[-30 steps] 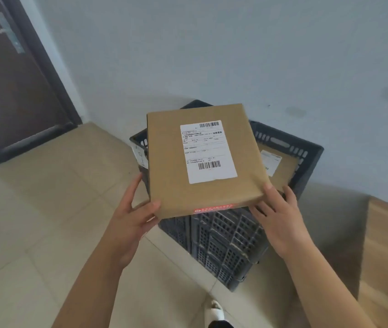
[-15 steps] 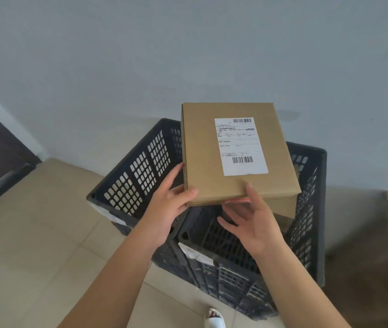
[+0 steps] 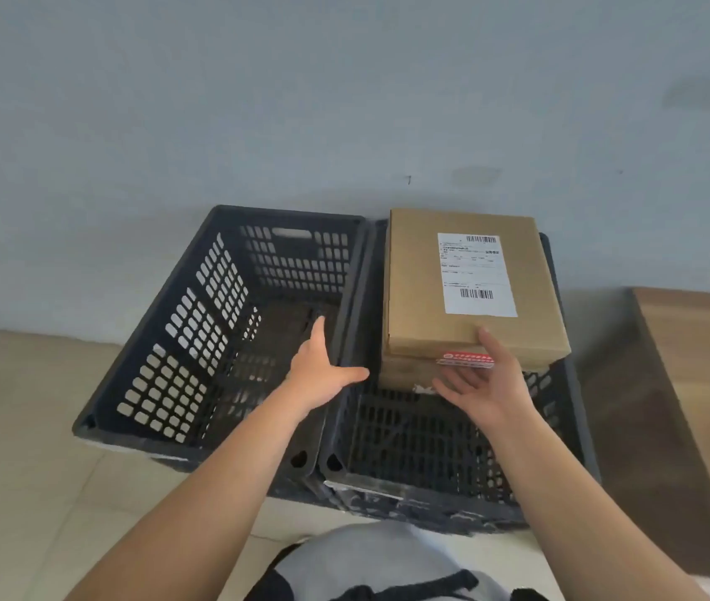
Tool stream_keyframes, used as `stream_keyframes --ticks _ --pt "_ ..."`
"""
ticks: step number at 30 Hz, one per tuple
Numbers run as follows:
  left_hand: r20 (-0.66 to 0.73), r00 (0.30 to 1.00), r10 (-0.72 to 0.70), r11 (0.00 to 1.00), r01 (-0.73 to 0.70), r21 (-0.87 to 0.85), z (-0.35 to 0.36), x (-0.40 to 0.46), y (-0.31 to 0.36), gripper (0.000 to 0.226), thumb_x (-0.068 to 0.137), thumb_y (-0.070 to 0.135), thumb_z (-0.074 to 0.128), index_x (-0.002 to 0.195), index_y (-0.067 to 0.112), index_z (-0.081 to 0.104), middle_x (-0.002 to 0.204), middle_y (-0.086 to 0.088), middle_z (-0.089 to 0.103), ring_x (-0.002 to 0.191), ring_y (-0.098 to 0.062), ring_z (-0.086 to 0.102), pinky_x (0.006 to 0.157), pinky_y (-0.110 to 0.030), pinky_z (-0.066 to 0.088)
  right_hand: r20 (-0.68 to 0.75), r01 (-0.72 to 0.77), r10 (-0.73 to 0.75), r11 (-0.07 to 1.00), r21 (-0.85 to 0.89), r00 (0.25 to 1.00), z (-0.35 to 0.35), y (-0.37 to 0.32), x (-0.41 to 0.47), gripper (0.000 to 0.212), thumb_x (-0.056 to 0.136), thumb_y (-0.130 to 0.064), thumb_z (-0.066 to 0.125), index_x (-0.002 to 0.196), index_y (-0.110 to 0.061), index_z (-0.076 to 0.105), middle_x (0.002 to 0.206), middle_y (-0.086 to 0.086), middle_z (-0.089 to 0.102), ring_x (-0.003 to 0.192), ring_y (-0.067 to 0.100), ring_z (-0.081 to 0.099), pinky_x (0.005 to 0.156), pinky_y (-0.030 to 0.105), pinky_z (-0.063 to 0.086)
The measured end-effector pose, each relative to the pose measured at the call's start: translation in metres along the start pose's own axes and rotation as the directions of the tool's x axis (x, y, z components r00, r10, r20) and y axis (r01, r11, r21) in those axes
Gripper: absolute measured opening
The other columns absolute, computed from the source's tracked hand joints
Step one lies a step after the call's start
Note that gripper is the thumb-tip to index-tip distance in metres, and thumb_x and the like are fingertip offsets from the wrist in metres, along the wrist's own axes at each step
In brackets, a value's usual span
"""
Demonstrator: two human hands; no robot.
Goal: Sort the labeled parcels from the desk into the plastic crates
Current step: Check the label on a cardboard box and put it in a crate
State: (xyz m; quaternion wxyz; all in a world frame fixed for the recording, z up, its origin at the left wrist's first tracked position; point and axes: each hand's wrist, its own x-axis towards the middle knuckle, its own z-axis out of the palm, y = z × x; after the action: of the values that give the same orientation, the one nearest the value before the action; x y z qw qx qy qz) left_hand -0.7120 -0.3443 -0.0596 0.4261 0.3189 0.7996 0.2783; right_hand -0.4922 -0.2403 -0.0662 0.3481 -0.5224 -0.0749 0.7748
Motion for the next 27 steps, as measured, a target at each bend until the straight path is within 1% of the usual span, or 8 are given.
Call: stream_keyframes --ticks 4,9,13,16,18,21,23,27 --pt "0.0 1.0 0.0 0.982 0.0 0.189 0.02 0.02 -0.019 0.121 0.087 0.032 0.082 0.162 0.037 -0.013 0.173 -0.006 0.007 0.155 -0.035 0.023 0.123 -0.058 0.029 -0.076 0.01 -0.007 0.999 0.047 0.997 0.005 0.007 0.024 0.065 0.088 -0.031 0.08 0.142 -0.013 0.049 0.122 0.02 0.06 0.101 0.036 0.062 0.101 0.06 0.047" --pt "0.006 1.0 0.027 0.951 -0.028 0.307 0.028 0.026 -0.033 0.122 0.09 0.029 0.078 0.156 0.043 -0.024 0.173 -0.003 -0.005 0.153 -0.036 0.03 0.118 -0.061 0.035 -0.137 0.024 -0.017 0.999 0.048 0.99 0.017 0.02 0.05 0.058 0.088 -0.029 0.08 0.136 -0.011 0.054 0.127 0.021 0.06 0.115 0.036 0.061 0.107 0.059 0.048" --pt "0.06 0.998 0.032 0.945 -0.05 0.322 0.025 0.029 -0.037 0.125 0.09 0.021 0.076 0.154 0.046 -0.028 0.173 -0.002 -0.002 0.151 -0.035 0.033 0.115 -0.06 0.039 -0.174 0.032 -0.022 0.998 0.056 0.985 0.024 0.022 0.061 0.036 0.09 -0.026 0.079 0.117 -0.012 0.06 0.125 0.02 0.062 0.114 0.036 0.063 0.108 0.059 0.048" --pt "0.08 0.997 0.025 0.962 -0.046 0.271 0.022 0.029 -0.036 0.127 0.089 0.015 0.075 0.149 0.053 -0.031 0.173 0.001 0.001 0.145 -0.035 0.041 0.109 -0.056 0.047 -0.19 0.036 -0.024 0.998 0.059 0.981 0.025 0.025 0.068 0.039 0.088 -0.027 0.081 0.118 -0.012 0.06 0.123 0.019 0.064 0.11 0.035 0.065 0.104 0.058 0.051" --pt "0.099 0.995 0.025 0.978 -0.045 0.202 0.019 0.025 -0.033 0.127 0.09 0.009 0.073 0.15 0.054 -0.029 0.173 0.001 0.004 0.133 -0.032 0.054 0.097 -0.046 0.058 -0.195 0.039 -0.026 0.997 0.063 0.98 0.026 0.028 0.068 0.045 0.087 -0.028 0.082 0.123 -0.013 0.06 0.125 0.018 0.064 0.111 0.035 0.064 0.106 0.058 0.05" --pt "0.135 0.99 0.041 0.991 -0.058 0.121 0.017 0.021 -0.031 0.121 0.092 0.002 0.067 0.153 0.053 -0.025 0.173 0.002 0.008 0.093 -0.021 0.072 0.068 -0.029 0.061 -0.2 0.047 -0.033 0.997 0.065 0.979 0.026 0.031 0.072 0.045 0.087 -0.029 0.082 0.124 -0.015 0.06 0.125 0.017 0.065 0.111 0.034 0.065 0.106 0.057 0.05" --pt "0.14 0.989 0.049 0.993 -0.063 0.102 0.017 0.02 -0.029 0.12 0.094 0.001 0.065 0.153 0.053 -0.024 0.174 0.002 0.009 0.079 -0.017 0.072 0.063 -0.027 0.06 -0.201 0.058 -0.045 0.997 0.057 0.978 0.023 0.032 0.075 0.048 0.087 -0.029 0.082 0.127 -0.016 0.059 0.126 0.015 0.065 0.11 0.034 0.067 0.105 0.056 0.051" --pt "0.149 0.988 0.046 0.995 -0.059 0.084 0.016 0.018 -0.025 0.118 0.095 0.0 0.064 0.153 0.054 -0.024 0.174 0.002 0.008 0.078 -0.017 0.071 0.062 -0.025 0.058 -0.191 0.058 -0.049 0.997 0.042 0.98 0.016 0.031 0.082 0.047 0.088 -0.027 0.081 0.128 -0.016 0.06 0.124 0.014 0.068 0.108 0.032 0.068 0.108 0.056 0.048"
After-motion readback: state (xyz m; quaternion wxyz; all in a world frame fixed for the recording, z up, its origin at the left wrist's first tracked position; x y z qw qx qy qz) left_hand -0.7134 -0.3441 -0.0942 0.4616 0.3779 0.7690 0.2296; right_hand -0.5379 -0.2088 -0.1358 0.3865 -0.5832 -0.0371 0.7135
